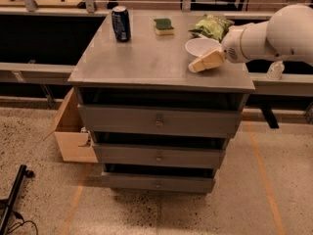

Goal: Move white bowl near sponge

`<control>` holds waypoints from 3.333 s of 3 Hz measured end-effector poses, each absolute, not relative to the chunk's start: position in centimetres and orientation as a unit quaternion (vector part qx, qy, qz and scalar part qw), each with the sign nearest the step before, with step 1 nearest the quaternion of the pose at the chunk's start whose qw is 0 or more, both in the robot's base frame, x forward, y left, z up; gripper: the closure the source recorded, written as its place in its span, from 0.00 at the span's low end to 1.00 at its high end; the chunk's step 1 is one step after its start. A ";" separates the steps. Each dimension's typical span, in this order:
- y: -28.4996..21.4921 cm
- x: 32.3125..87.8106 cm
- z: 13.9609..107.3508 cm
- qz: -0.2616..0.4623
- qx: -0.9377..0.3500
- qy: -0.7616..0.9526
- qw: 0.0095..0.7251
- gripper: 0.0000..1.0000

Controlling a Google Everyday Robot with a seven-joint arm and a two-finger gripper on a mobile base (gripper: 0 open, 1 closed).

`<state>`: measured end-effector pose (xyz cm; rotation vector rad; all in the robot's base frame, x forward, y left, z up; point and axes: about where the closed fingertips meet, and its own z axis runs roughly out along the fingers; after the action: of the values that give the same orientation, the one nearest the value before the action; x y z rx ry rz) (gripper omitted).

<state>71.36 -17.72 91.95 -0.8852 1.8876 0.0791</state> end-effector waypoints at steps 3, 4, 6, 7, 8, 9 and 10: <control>-14.7 74.2 88.4 0.056 -0.378 0.783 0.491 0.51; -14.2 74.0 87.6 0.066 -0.376 0.787 0.486 0.72; -13.9 74.6 87.8 0.053 -0.417 0.776 0.471 1.00; -14.7 76.1 87.4 0.047 -0.466 0.763 0.446 1.00; -15.8 78.0 89.3 0.036 -0.493 0.748 0.444 1.00; -15.1 80.0 90.4 0.022 -0.502 0.732 0.460 1.00; -13.7 81.9 91.9 0.005 -0.512 0.708 0.487 1.00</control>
Offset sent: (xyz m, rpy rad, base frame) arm 0.0355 0.0304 -0.0301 0.0053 0.0205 0.0358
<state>81.92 -13.70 91.94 -1.2460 1.7212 0.0118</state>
